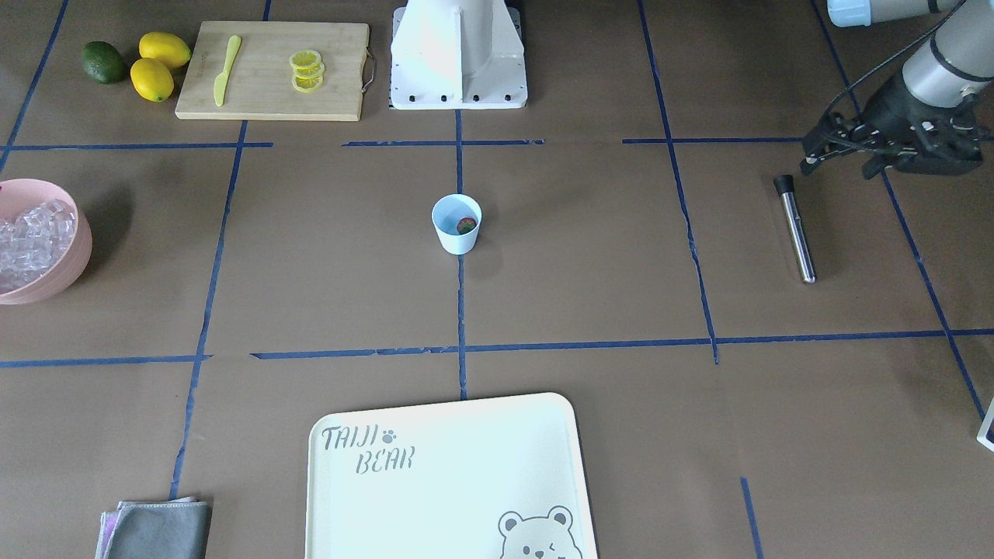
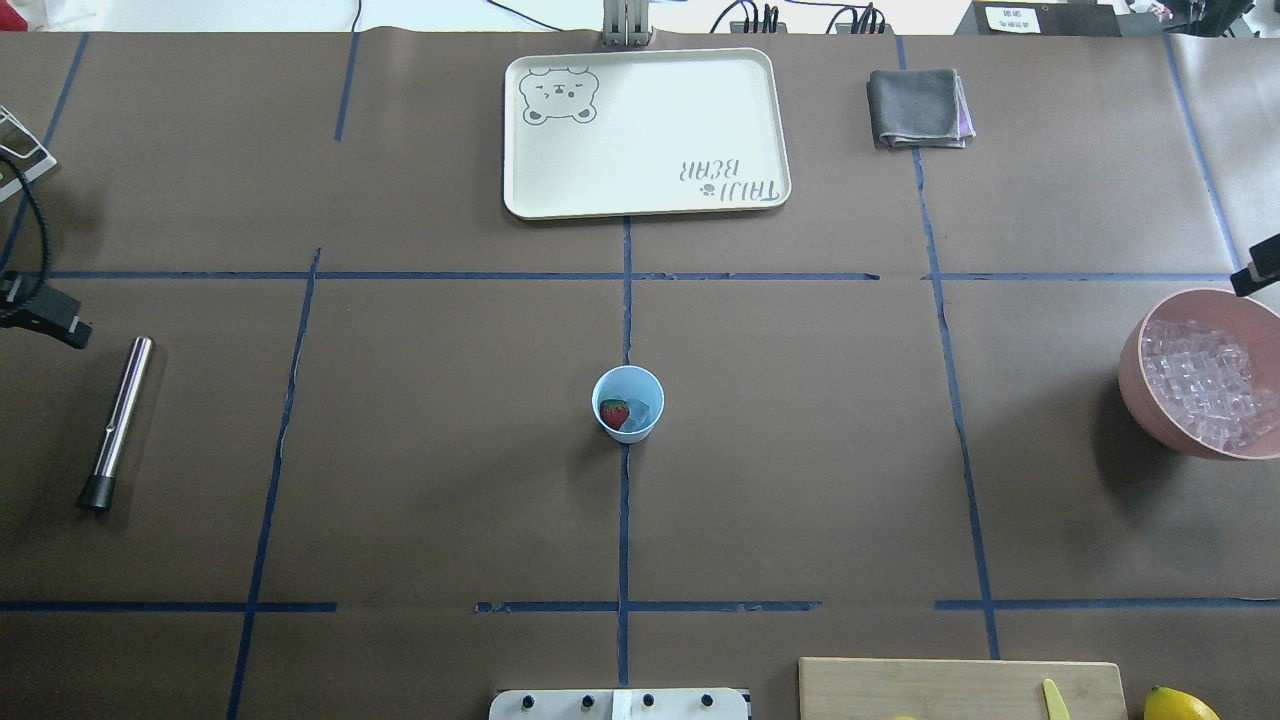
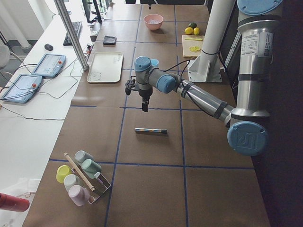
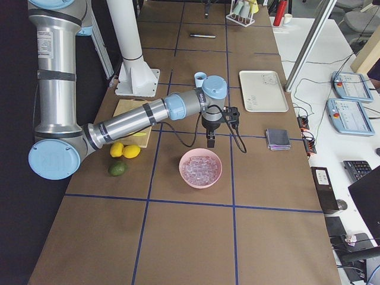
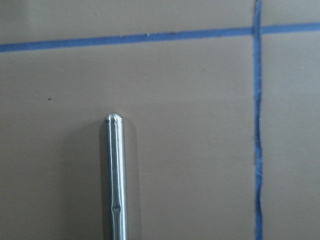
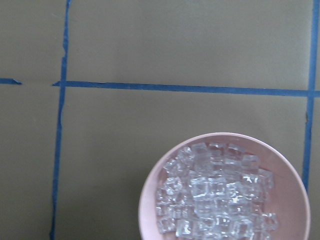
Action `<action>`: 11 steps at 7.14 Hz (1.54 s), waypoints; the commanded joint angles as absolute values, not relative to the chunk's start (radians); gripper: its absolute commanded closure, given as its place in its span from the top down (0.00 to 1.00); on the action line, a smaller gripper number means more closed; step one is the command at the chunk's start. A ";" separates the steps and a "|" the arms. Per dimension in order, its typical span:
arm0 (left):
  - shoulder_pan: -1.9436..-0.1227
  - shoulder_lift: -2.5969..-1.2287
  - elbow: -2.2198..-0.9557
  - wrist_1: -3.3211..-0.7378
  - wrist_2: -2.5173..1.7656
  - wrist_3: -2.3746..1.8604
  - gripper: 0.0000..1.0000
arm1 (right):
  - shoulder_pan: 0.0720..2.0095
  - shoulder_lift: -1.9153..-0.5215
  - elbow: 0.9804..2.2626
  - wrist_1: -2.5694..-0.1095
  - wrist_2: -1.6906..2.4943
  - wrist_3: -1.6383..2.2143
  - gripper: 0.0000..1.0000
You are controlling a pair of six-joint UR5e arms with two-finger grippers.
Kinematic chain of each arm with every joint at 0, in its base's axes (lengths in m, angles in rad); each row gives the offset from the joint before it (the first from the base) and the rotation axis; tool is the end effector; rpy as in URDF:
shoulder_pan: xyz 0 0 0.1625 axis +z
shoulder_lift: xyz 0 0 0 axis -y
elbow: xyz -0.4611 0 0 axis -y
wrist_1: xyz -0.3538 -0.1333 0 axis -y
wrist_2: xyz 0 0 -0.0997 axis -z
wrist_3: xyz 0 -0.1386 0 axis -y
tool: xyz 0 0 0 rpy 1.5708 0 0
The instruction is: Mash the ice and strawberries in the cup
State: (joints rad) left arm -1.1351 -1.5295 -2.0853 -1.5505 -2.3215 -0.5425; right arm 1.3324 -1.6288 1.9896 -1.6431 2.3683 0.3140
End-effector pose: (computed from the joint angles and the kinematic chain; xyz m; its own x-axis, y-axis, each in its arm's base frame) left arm 0.1463 -0.4061 0.5095 0.6557 0.0752 -0.7512 -0.0478 0.9972 0.0581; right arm -0.0678 -0.4234 0.5624 0.6697 -0.0573 0.7404 0.0205 0.9981 0.0587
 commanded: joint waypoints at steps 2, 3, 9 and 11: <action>-1.319 -1.419 -2.059 -1.548 -2.370 -0.210 1.00 | 1.462 -1.721 1.950 -1.676 2.368 0.044 0.99; -1.368 -1.407 -2.005 -1.549 -2.368 -0.111 1.00 | 1.504 -1.717 1.948 -1.765 2.365 -0.060 0.99; -1.439 -1.385 -1.893 -1.551 -2.397 -0.057 1.00 | 1.529 -1.752 1.940 -1.813 2.371 -0.124 1.00; -1.442 -1.387 -1.899 -1.551 -2.405 -0.060 1.00 | 1.529 -1.767 1.954 -1.816 2.368 -0.120 1.00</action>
